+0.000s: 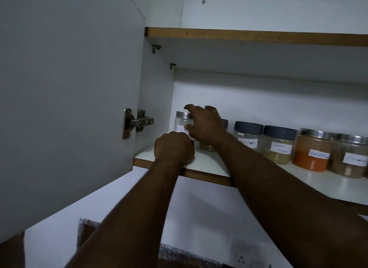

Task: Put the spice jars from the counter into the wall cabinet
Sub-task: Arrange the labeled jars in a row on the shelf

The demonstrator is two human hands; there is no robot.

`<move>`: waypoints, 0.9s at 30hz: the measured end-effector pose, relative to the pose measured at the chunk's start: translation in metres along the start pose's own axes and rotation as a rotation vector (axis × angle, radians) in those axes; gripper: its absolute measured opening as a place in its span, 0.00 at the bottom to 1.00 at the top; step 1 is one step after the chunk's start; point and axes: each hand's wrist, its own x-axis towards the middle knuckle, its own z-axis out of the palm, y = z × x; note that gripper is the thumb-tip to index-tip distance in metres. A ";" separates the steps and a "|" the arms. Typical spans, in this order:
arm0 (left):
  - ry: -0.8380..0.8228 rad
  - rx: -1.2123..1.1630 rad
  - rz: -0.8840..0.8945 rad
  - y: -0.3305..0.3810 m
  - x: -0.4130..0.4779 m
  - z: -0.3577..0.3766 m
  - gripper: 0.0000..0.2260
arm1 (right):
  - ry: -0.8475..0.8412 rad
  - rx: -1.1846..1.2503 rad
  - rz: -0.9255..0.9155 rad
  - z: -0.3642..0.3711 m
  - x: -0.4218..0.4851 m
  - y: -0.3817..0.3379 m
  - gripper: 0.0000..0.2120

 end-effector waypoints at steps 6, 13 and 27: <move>0.117 -0.169 -0.102 0.000 -0.010 -0.005 0.16 | 0.270 0.063 0.080 -0.022 -0.016 -0.003 0.26; 0.125 -0.184 -0.081 -0.013 -0.050 -0.026 0.06 | 0.071 0.033 -0.105 -0.043 -0.071 -0.034 0.10; 0.046 -0.239 -0.055 -0.001 -0.207 -0.082 0.17 | -0.041 0.124 -0.153 -0.128 -0.192 -0.081 0.08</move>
